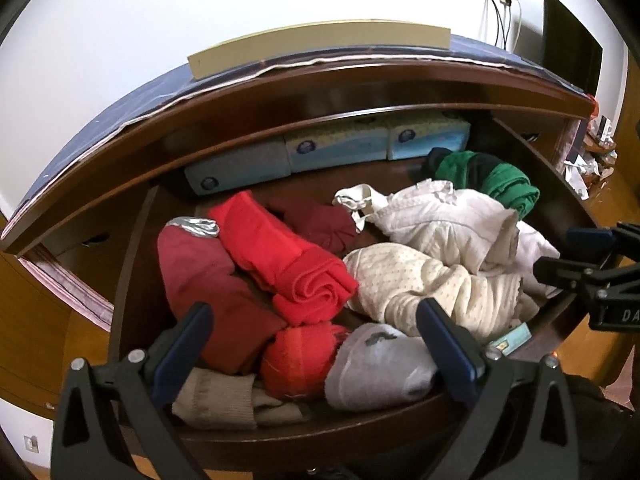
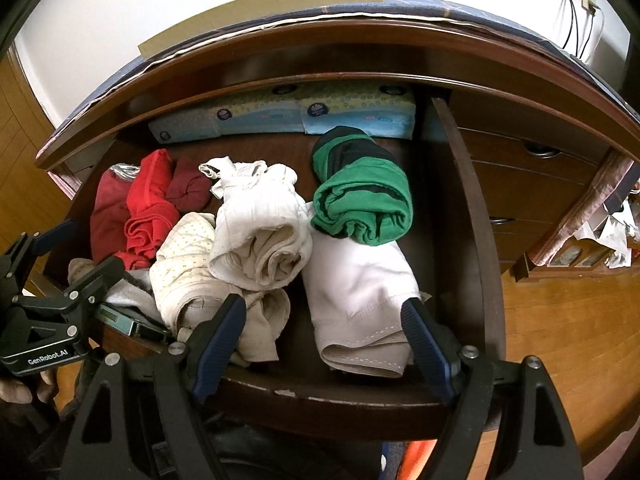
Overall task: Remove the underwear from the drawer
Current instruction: 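Move both tools over the open drawer of rolled clothes, then grasp the green-and-black rolled sock with the right tool while the left tool reaches the white underwear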
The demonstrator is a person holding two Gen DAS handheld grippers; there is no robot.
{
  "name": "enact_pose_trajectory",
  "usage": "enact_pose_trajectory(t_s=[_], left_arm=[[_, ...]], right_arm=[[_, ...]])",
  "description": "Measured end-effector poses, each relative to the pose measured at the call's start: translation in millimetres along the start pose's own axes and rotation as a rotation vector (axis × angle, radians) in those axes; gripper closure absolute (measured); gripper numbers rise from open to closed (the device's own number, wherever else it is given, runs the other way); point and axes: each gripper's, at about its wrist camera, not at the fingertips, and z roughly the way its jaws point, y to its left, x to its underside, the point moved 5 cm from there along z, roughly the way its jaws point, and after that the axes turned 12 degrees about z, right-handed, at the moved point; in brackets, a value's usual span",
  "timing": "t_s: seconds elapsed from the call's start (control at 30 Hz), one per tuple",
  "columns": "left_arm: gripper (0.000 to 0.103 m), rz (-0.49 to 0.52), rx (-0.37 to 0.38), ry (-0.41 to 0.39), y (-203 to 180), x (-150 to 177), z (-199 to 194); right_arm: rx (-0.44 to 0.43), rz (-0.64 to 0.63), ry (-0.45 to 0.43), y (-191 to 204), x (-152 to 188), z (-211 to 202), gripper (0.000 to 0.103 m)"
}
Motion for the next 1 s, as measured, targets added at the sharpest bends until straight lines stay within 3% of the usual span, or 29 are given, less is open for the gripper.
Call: enact_pose_trajectory(t_s=[1.0], left_arm=[[0.0,-0.005,0.021,-0.001,-1.8,-1.9,-1.7]], right_arm=[[0.002,-0.004,-0.015,0.7,0.0,-5.9,0.021]])
